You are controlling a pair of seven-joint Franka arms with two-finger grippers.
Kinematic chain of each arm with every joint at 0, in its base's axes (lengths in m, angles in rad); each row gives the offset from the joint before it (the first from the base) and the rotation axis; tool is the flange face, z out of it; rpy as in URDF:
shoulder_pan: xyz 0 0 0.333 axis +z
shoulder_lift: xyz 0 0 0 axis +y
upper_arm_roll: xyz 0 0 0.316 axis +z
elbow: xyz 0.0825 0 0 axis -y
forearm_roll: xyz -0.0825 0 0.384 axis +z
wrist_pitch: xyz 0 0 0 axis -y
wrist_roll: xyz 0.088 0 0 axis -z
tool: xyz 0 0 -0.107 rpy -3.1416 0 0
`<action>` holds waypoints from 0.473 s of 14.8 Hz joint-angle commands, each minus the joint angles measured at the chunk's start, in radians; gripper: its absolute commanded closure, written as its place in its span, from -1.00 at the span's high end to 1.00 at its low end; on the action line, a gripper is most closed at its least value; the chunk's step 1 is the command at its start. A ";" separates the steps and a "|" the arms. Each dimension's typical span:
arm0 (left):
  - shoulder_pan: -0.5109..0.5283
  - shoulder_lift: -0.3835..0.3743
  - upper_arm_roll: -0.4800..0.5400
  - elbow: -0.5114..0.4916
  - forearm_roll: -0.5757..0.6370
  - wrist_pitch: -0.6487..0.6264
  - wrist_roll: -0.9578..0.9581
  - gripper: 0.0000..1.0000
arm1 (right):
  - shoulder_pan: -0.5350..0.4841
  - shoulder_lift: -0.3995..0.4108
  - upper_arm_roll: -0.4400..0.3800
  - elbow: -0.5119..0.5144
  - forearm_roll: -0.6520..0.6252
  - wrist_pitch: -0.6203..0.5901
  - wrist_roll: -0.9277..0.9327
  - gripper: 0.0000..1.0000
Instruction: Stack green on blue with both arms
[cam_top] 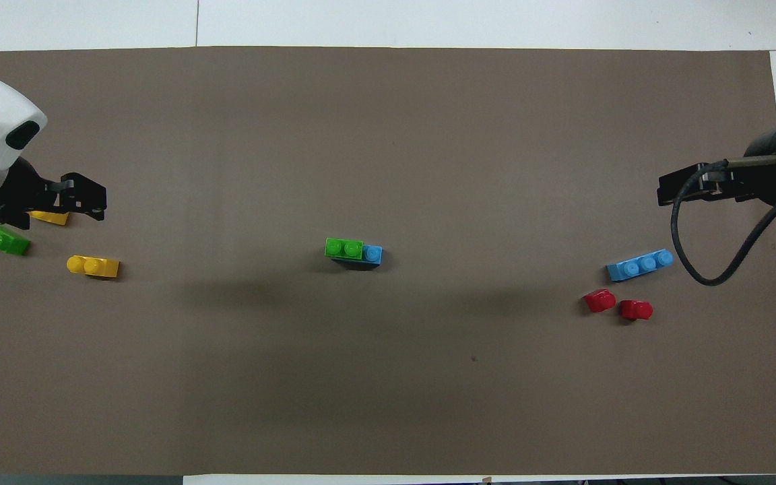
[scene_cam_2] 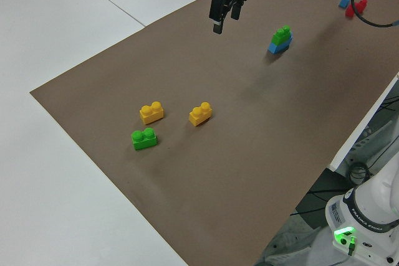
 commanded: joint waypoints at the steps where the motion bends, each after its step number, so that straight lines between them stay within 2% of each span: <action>1: 0.009 0.003 0.000 0.095 -0.046 -0.115 0.063 1.00 | -0.007 0.013 0.009 0.019 -0.030 -0.009 -0.015 1.00; 4: 0.009 0.003 -0.002 0.140 -0.052 -0.176 0.069 1.00 | -0.005 0.012 0.010 0.018 -0.039 -0.043 -0.016 1.00; 7: 0.007 -0.002 -0.003 0.142 -0.074 -0.203 0.066 1.00 | -0.013 0.010 0.010 0.016 -0.039 -0.063 -0.016 1.00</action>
